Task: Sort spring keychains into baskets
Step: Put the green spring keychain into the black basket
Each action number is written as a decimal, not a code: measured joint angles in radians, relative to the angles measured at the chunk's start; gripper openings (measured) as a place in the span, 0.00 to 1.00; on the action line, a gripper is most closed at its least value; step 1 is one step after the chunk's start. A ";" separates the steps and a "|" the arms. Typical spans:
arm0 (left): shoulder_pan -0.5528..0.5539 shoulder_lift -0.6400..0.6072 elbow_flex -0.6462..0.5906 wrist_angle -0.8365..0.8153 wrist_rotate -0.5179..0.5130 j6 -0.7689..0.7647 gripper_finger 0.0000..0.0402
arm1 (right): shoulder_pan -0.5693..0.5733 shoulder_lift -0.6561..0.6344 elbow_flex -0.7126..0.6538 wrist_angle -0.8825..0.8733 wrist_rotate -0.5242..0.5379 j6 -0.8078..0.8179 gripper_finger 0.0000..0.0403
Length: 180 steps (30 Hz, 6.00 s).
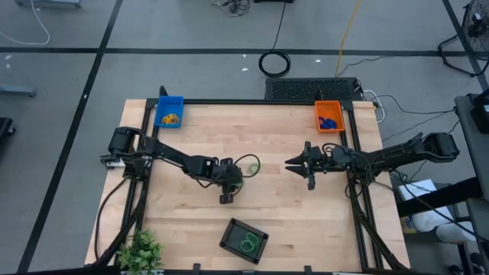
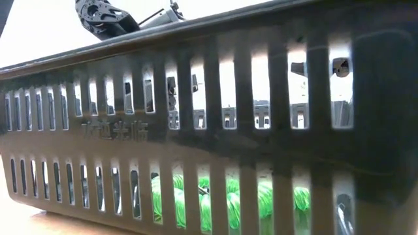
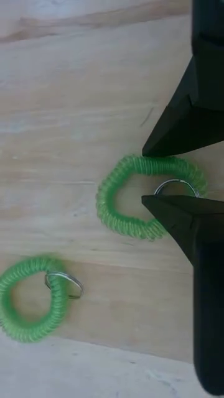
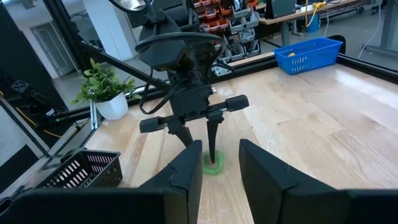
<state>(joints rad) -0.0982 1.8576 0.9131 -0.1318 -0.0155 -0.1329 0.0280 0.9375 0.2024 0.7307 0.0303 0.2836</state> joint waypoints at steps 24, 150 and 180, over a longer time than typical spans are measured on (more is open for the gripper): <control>0.018 0.002 -0.004 0.024 0.067 0.022 0.02 | 0.000 0.000 0.000 -0.002 0.000 0.003 0.23; -0.346 -0.174 0.178 0.231 0.302 0.175 0.10 | 0.000 0.000 0.000 -0.007 0.026 0.000 0.23; -0.331 -0.174 0.177 0.242 0.222 0.262 0.15 | 0.000 0.000 0.000 -0.006 0.026 0.003 0.23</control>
<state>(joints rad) -0.4295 1.6840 1.0904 0.1098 0.2064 0.1295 0.0280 0.9379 0.2024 0.7246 0.0563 0.2863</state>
